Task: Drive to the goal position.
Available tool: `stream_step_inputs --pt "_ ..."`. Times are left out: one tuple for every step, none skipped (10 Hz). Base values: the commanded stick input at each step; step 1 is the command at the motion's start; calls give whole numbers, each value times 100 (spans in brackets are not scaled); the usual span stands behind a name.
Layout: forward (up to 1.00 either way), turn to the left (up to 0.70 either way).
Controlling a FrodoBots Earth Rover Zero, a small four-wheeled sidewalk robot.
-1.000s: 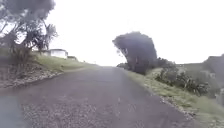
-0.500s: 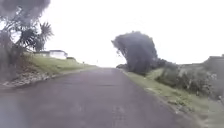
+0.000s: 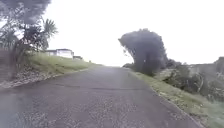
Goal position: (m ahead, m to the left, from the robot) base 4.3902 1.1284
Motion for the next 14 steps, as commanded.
stream_step_inputs --pt "85 0" --pt "85 0" --pt "85 0" --pt "85 0" --pt "85 0" --pt "85 0" --pt "85 0" --pt "85 0" --pt "85 0" --pt "85 0" --pt "85 0" --pt "85 0" --pt "85 0" --pt "85 0"
